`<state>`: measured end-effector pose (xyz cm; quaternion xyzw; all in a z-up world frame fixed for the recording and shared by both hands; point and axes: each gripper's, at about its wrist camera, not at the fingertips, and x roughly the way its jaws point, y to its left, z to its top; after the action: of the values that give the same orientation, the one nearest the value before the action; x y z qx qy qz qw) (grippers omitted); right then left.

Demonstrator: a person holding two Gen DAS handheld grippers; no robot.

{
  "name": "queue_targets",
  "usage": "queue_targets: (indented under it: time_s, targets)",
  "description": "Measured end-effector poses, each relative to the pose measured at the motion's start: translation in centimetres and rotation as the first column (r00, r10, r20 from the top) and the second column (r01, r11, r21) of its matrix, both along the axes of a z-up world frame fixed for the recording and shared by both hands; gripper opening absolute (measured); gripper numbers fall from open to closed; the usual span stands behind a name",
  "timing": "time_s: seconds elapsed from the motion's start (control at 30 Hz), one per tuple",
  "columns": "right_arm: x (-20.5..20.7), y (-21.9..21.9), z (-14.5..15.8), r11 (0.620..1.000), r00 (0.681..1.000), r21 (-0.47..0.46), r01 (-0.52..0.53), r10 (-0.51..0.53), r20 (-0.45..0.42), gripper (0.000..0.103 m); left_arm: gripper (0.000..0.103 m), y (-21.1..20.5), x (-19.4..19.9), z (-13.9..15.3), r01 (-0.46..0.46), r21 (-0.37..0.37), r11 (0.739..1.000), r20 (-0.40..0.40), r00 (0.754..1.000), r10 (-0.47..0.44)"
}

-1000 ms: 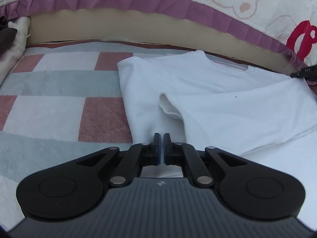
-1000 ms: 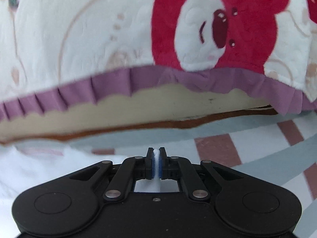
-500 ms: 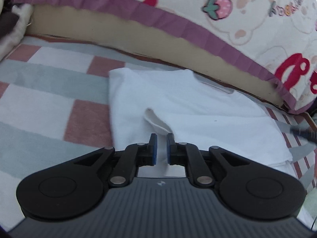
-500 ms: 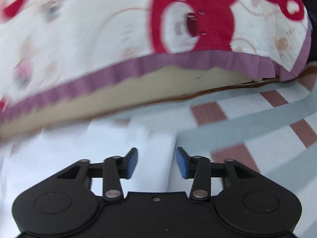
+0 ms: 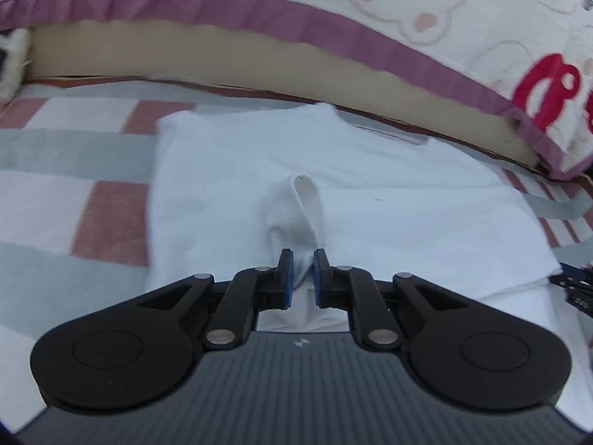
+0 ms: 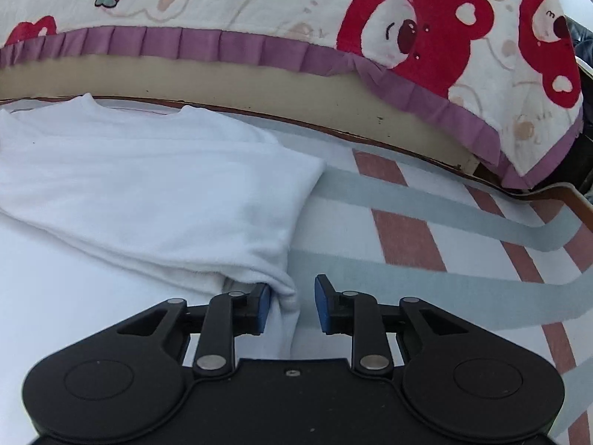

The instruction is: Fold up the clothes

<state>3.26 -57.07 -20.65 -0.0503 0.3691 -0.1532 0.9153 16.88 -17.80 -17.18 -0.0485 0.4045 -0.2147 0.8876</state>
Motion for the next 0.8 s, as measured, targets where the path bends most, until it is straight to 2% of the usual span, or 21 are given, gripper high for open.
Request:
queue_targets:
  time_s: [0.07, 0.13, 0.17, 0.23, 0.27, 0.3, 0.37, 0.4, 0.43, 0.47, 0.53, 0.67, 0.7, 0.73, 0.8]
  targets:
    - [0.1, -0.5, 0.0, 0.999, 1.0, 0.028, 0.015, -0.015, -0.001, 0.023, 0.015, 0.8, -0.2, -0.1, -0.054, 0.057, 0.997, 0.023, 0.998, 0.053]
    - [0.1, -1.0, 0.0, 0.998, 1.0, 0.054, 0.03, -0.03, -0.003, 0.023, 0.013, 2.1, -0.3, -0.3, -0.114, 0.096, 0.989, 0.002, 0.993, 0.114]
    - [0.1, -1.1, 0.2, 0.998, 0.999, 0.056, 0.037, -0.037, -0.007, 0.028, 0.013, 2.7, -0.4, -0.3, -0.139, 0.101, 0.985, -0.011, 0.99, 0.14]
    - [0.1, -1.2, 0.7, 0.997, 0.998, 0.061, 0.054, -0.053, -0.017, 0.03, 0.015, 4.4, -1.3, 0.4, -0.162, 0.047, 0.986, -0.054, 0.985, 0.165]
    - [-0.3, -1.2, 1.4, 0.995, 0.997, 0.068, 0.071, -0.07, -0.017, 0.031, 0.016, 5.0, -2.1, 0.9, -0.169, 0.044, 0.985, -0.065, 0.983, 0.172]
    - [-0.7, -1.2, 2.0, 0.993, 0.996, 0.075, 0.089, -0.088, -0.017, 0.031, 0.018, 5.7, -3.1, 1.5, -0.169, 0.044, 0.985, -0.069, 0.983, 0.172]
    - [-1.8, -1.0, 3.3, 0.987, 0.99, 0.088, 0.138, -0.135, -0.036, 0.041, 0.027, 6.9, -5.8, 2.5, -0.127, 0.066, 0.99, -0.048, 0.99, 0.13]
    - [-2.4, -0.9, 3.7, 0.986, 0.987, 0.094, 0.138, -0.129, -0.092, 0.042, 0.036, 7.8, -7.4, 2.6, -0.083, 0.075, 0.994, -0.047, 0.995, 0.087]
    - [-3.0, -0.8, 4.2, 0.987, 0.982, 0.101, 0.129, -0.113, -0.149, 0.042, 0.041, 8.7, -8.9, 2.5, -0.026, 0.084, 0.996, -0.067, 0.997, 0.031]
    - [-3.7, -0.6, 4.8, 0.991, 0.977, 0.114, 0.076, -0.051, -0.205, 0.042, 0.041, 9.7, -10.4, 2.5, 0.014, 0.09, 0.996, -0.087, 0.996, -0.006]
    - [-6.0, -0.2, 6.3, 0.985, 0.961, 0.174, -0.007, 0.055, -0.272, 0.046, 0.041, 12.2, -12.9, 2.6, 0.005, 0.083, 0.997, -0.126, 0.992, 0.005]
    - [-11.8, 0.3, 8.9, 0.922, 0.933, 0.38, -0.072, 0.197, -0.301, 0.052, 0.041, 15.4, -15.0, 3.4, -0.027, -0.062, 0.998, -0.233, 0.972, 0.012]
    - [-13.1, 0.7, 9.1, 0.917, 0.926, 0.392, -0.074, 0.209, -0.314, 0.053, 0.041, 15.4, -15.1, 3.4, -0.014, -0.091, 0.996, -0.266, 0.964, -0.01]
    - [-14.5, 1.0, 9.4, 0.912, 0.919, 0.404, -0.076, 0.221, -0.327, 0.054, 0.042, 15.1, -15.3, 3.4, 0.005, -0.105, 0.994, -0.291, 0.956, -0.035]
    - [-16.9, 1.6, 9.8, 0.91, 0.902, 0.406, -0.079, 0.239, -0.36, 0.054, 0.042, 13.4, -16.3, 3.3, 0.081, -0.064, 0.995, -0.302, 0.948, -0.096]
